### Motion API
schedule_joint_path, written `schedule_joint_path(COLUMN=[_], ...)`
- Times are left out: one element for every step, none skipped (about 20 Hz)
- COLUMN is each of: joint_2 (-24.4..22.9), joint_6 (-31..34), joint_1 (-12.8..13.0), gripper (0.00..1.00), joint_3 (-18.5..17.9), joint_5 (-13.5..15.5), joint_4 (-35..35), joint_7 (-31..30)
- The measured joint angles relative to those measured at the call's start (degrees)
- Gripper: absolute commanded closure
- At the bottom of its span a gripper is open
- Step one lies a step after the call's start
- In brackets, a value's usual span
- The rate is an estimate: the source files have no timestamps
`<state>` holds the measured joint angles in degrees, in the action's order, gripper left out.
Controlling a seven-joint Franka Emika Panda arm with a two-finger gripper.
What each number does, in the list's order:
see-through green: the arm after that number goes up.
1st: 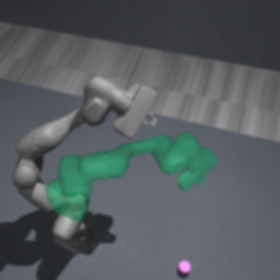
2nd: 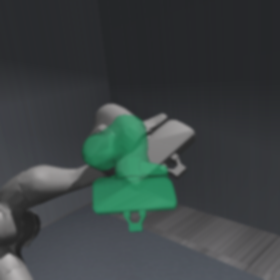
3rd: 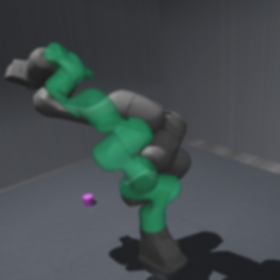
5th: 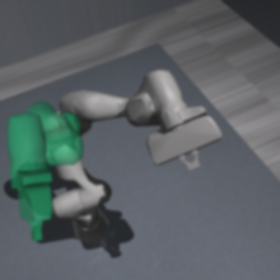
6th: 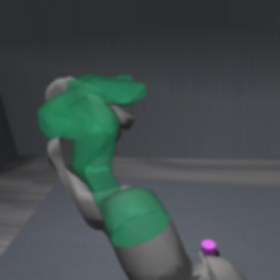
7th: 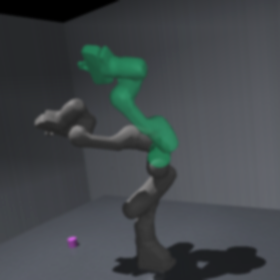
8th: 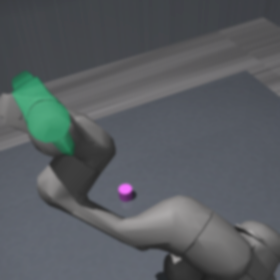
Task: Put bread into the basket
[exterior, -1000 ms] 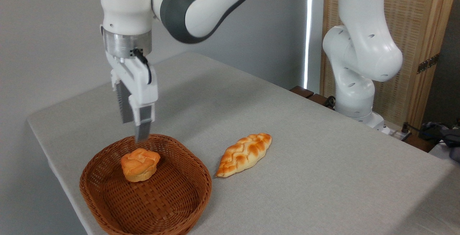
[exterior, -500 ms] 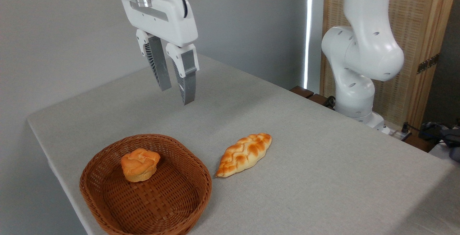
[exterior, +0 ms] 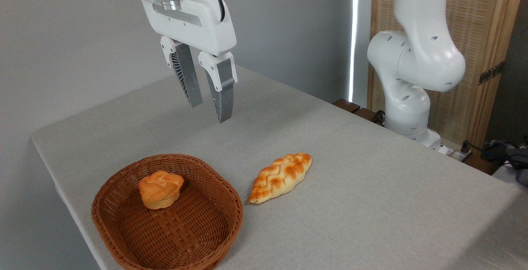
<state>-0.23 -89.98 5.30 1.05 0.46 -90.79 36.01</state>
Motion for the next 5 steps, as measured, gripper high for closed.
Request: schedule_joint_path(joint_2=[0.1,0.1,0.2,0.2,0.2], joint_6=[0.0,0.0,0.0,0.0,0.0], joint_1=[-0.2,-0.2,-0.3,-0.5,-0.6], gripper=[0.00,0.00,0.00,0.00,0.00], joint_3=[0.3,0.4,0.4,0.4,0.4], joint_5=[0.0,0.0,0.0,0.0,0.0], joint_4=[0.0,0.0,0.0,0.0,0.0], joint_7=[0.0,0.0,0.0,0.0,0.0])
